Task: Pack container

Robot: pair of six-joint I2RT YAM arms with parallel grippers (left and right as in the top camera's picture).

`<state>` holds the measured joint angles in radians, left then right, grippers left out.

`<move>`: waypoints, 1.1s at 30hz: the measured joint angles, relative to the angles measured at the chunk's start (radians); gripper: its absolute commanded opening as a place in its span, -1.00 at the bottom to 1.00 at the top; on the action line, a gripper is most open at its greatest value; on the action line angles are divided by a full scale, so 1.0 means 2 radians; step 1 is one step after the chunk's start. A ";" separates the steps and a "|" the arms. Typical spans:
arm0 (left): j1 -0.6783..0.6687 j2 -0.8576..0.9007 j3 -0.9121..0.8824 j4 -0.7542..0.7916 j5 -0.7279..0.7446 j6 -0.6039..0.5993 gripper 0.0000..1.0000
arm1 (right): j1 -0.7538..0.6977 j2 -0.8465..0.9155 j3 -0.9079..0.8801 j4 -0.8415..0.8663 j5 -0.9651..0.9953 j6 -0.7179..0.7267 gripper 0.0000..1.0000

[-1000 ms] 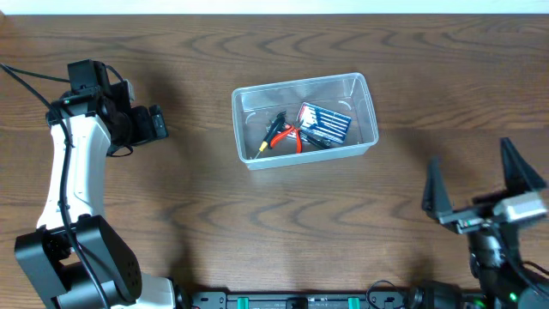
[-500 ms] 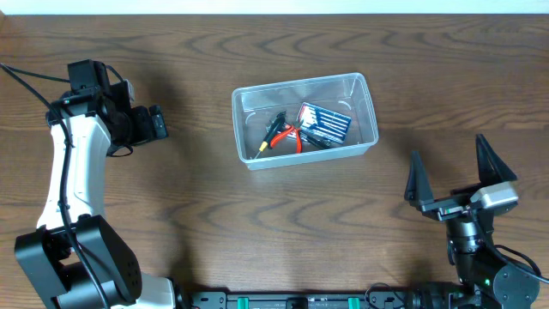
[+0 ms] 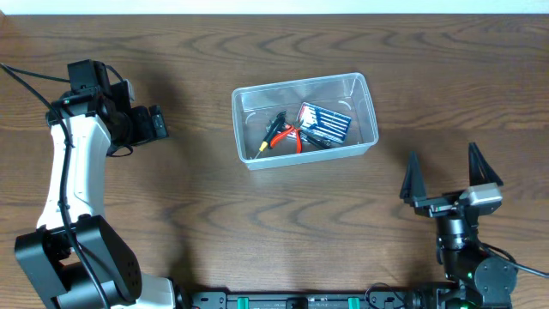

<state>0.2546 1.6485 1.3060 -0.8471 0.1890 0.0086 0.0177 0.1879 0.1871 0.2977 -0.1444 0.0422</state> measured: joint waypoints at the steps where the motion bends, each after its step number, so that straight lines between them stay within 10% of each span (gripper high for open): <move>1: 0.000 0.000 0.000 0.000 0.000 0.000 0.96 | 0.000 -0.005 -0.004 0.000 0.000 0.000 0.98; 33: 0.000 0.000 0.000 0.000 0.000 0.000 0.97 | 0.000 -0.086 -0.083 0.004 0.002 0.000 0.98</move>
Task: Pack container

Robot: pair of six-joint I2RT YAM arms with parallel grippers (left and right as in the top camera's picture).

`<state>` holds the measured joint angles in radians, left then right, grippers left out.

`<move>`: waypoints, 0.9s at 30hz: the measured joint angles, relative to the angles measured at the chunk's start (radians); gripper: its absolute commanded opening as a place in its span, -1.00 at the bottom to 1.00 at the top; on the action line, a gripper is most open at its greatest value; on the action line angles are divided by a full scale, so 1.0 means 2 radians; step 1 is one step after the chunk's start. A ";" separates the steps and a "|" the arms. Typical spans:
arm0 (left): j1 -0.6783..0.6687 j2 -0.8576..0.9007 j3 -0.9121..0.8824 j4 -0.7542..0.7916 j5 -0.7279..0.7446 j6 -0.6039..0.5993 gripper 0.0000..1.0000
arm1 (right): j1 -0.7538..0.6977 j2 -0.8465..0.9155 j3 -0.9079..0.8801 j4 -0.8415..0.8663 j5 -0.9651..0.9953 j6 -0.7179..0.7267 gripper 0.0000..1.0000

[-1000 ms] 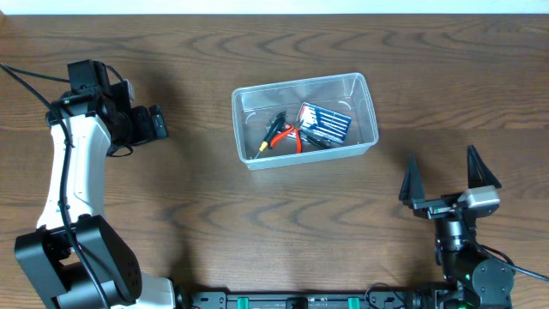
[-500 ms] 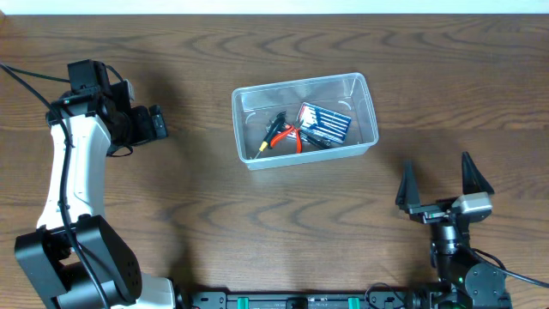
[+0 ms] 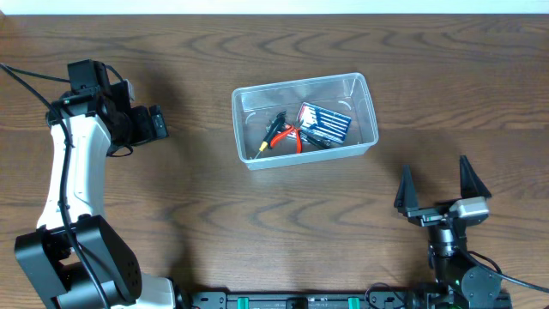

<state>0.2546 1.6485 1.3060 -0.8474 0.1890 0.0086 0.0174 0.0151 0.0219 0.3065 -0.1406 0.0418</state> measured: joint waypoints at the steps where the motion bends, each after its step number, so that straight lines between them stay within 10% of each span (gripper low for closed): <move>1: 0.000 0.000 0.000 0.000 0.000 0.000 0.97 | 0.000 0.000 -0.003 -0.001 0.000 0.000 0.99; 27: 0.000 0.000 0.000 0.000 0.000 0.000 0.96 | 0.000 -0.002 -0.007 -0.181 0.003 0.000 0.98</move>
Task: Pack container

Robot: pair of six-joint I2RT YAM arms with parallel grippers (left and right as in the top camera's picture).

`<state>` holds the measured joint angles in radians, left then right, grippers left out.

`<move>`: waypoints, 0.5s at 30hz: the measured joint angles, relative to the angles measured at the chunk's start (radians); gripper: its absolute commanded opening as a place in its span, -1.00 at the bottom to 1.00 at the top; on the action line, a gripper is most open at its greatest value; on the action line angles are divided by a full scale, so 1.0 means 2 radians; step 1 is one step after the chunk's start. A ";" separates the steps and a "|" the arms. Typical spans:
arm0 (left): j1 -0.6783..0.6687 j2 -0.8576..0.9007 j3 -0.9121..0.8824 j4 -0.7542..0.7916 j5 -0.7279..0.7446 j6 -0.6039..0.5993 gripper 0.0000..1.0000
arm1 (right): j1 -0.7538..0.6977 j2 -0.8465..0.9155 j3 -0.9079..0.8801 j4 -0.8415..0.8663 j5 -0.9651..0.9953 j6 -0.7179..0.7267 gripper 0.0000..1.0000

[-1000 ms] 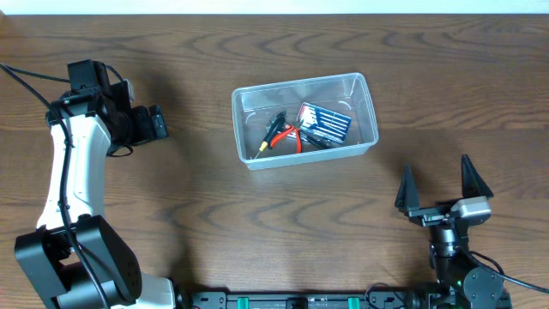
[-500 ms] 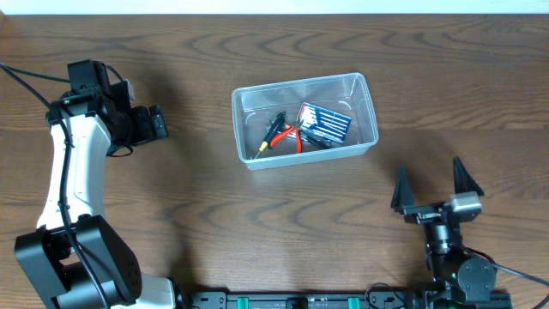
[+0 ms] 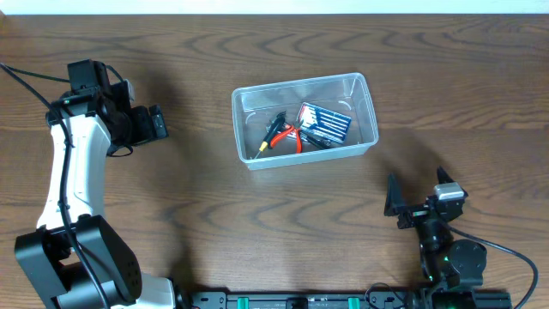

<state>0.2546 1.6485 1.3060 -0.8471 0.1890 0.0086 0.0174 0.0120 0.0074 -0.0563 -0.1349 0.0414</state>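
A clear plastic container (image 3: 371, 110) stands in the middle of the table. Inside it lie red-handled pliers (image 3: 287, 136), a blue-and-white striped pack (image 3: 325, 123) and a small black-and-yellow tool (image 3: 268, 134). My left gripper (image 3: 158, 123) hovers well to the container's left, pointing toward it; its dark fingers merge from above, and nothing shows in them. My right gripper (image 3: 418, 193) sits near the front edge, below the container's right end, open and empty, turned at a slant.
The left arm's white links (image 3: 70, 172) run down the left side of the wooden table (image 3: 257, 223). A black cable (image 3: 26, 75) trails off at the far left. The right arm's base (image 3: 450, 262) sits at the front edge.
My right gripper has drawn back toward its base, shifted slightly left and turned, so its fingers look shorter and slanted. The left arm and the container's contents have not moved.
At first my right gripper stood open and upright at the front right, fingers spread wide. Then it sat a little lower and nearer the base, and now it is folded further down and rotated. The left arm and the container stayed still throughout.
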 measured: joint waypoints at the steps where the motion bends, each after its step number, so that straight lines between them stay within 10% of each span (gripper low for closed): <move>1: 0.000 0.000 0.000 0.000 0.000 0.000 0.96 | 0.000 0.000 0.000 0.000 0.002 0.000 0.98; 15: 0.000 0.000 0.000 0.000 0.000 0.000 0.97 | 0.000 0.000 0.000 -0.002 0.019 0.000 0.98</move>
